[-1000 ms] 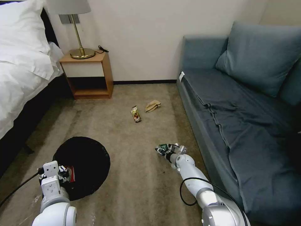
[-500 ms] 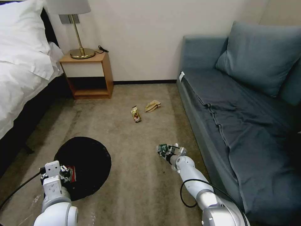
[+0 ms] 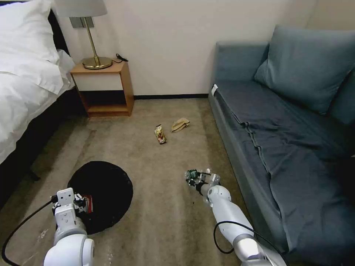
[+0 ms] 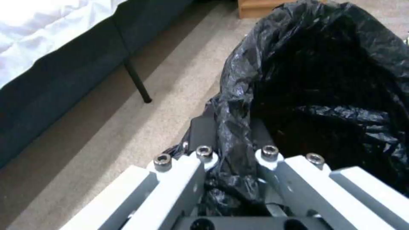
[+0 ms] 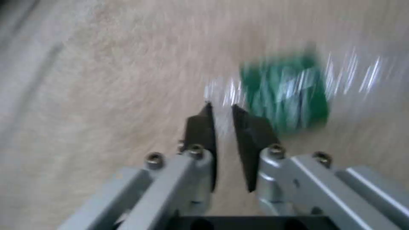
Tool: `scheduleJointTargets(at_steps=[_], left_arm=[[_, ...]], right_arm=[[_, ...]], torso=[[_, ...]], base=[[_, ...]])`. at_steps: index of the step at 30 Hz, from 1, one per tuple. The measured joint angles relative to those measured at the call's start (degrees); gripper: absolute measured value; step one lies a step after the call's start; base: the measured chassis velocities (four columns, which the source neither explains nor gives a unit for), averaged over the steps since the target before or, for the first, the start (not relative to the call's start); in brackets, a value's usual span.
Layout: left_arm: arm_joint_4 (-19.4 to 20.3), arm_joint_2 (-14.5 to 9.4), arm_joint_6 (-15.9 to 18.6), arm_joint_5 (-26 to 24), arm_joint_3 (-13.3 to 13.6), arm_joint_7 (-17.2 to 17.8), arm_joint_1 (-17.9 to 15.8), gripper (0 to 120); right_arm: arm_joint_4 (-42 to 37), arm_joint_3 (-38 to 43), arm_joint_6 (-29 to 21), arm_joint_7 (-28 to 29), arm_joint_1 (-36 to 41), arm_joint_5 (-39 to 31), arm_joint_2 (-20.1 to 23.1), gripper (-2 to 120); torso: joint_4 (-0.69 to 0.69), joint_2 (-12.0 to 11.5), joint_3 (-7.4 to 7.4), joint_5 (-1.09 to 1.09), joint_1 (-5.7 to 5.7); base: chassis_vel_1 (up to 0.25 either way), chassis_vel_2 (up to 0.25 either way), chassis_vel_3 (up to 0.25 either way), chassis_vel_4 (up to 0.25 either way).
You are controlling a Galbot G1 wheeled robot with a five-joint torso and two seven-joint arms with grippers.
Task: Pick up the trash bin, then pick up the garbage on the floor and place it into the trash bin.
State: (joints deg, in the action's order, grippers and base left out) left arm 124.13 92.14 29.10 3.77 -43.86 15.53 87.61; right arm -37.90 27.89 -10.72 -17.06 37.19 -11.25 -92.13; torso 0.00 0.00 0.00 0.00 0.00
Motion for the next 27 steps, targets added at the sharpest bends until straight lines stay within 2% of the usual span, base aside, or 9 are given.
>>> scheduleJointTargets(at_steps=[4, 6, 10, 11, 13, 15, 19, 22, 27], left_arm=[[-0.37, 0.0, 0.02, -0.2, -0.03, -0.05, -0.24, 4], [-1.16, 0.0, 0.02, -0.26, 0.09, -0.09, -0.67, 4], [-1.56, 0.0, 0.02, -0.26, 0.34, -0.09, -0.92, 4], [-1.87, 0.0, 0.03, -0.27, 0.56, -0.12, -1.18, 4], [-1.98, 0.0, 0.03, -0.29, 0.63, -0.12, -1.29, 4], [-2.08, 0.0, 0.02, -0.44, 0.73, -0.14, -1.37, 4], [-2.09, 0.0, -0.04, -0.59, 0.65, -0.14, -1.37, 4], [-2.07, 0.0, -0.05, -0.8, 0.58, -0.18, -1.36, 4], [-1.93, 0.0, 0.16, -1.07, 0.64, -0.17, -1.5, 4]], right_arm=[[-0.49, -0.16, 5.56, -0.47, -0.33, 8.54, 0.0, 22], [-2.03, -0.59, 9.08, -0.47, -1.04, 14.2, 0.0, 35], [-2.19, -0.8, 12.5, -0.08, -1.56, 20.09, -0.01, 42], [-1.53, -0.7, 16.66, 0.99, -2.6, 28.36, 0.0, 52], [-0.98, -0.62, 18.4, 1.8, -3.14, 32.31, 0.0, 55], [0.37, -0.62, 21.85, 5.04, -4.98, 45.39, 0.0, 70], [0.94, -0.83, 22.9, 7.62, -6.46, 53.28, 0.0, 79], [1.15, -2.71, 22.9, 13.68, -8.54, 66.89, 0.23, 93], [1.03, -9.21, 20.41, 17.91, -9.47, 75.74, 2.9, 99]], torso=[[0.0, 0.0, 0.0, 0.0, 0.0], [0.0, 0.0, 0.0, -0.01, 0.0], [0.0, 0.0, 0.0, 0.0, 0.0], [0.0, 0.0, 0.0, -0.01, 0.0], [0.0, 0.0, 0.0, 0.0, 0.0], [0.0, 0.0, 0.0, 0.0, 0.0], [0.0, 0.0, 0.0, 0.0, 0.0], [0.01, 0.0, 0.0, 0.0, 0.0], [-0.01, 0.0, 0.0, -0.01, 0.0]], base=[[0.0, 0.0, 0.0, 0.0], [0.0, 0.0, 0.0, 0.0], [0.0, 0.0, 0.0, 0.0], [0.0, 0.0, 0.0, 0.0], [0.0, 0.0, 0.0, 0.0], [0.0, 0.0, 0.0, 0.0], [0.0, 0.0, 0.0, 0.0], [0.0, 0.0, 0.0, 0.0], [0.0, 0.0, 0.0, 0.0]])
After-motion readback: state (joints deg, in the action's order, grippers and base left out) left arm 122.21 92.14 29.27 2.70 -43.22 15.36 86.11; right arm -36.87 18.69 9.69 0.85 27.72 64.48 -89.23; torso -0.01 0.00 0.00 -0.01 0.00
